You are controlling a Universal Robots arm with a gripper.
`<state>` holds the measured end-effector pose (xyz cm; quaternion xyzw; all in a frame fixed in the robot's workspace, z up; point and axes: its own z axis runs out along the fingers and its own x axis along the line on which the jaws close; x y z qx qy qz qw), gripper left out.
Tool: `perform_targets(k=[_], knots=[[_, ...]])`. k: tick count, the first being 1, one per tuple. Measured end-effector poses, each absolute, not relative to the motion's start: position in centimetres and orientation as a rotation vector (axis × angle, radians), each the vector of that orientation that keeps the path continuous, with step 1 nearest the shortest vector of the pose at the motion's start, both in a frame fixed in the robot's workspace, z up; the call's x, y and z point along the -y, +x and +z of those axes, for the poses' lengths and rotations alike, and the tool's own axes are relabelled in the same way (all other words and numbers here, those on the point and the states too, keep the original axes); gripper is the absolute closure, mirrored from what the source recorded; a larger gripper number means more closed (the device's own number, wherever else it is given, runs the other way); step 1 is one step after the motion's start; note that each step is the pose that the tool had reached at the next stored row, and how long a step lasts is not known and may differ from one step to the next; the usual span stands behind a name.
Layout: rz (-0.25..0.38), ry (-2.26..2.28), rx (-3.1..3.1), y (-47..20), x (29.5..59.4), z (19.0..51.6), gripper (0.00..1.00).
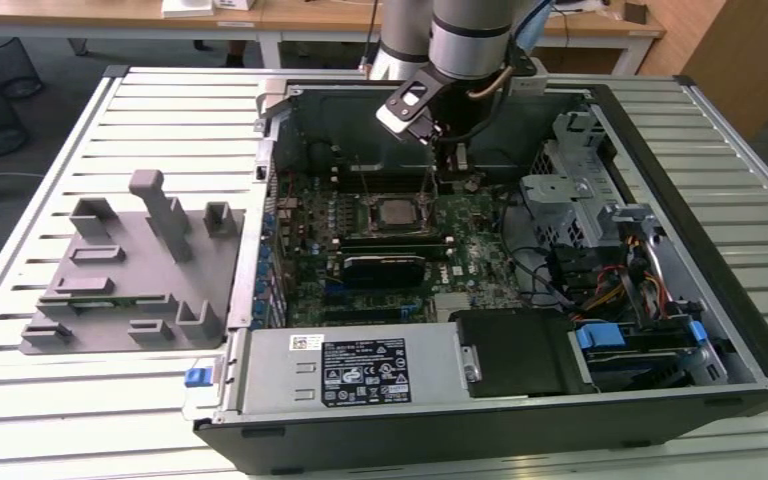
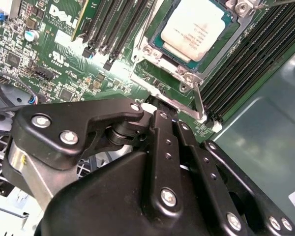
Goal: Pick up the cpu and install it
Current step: 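Close the cpu cover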
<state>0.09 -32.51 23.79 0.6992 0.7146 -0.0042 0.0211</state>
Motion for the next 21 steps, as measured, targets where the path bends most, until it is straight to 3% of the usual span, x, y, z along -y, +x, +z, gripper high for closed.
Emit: perform_targets(k=[21], knots=[[-0.013, 2.168, -2.215, -2.0, 32.5, 23.6, 0.89]])
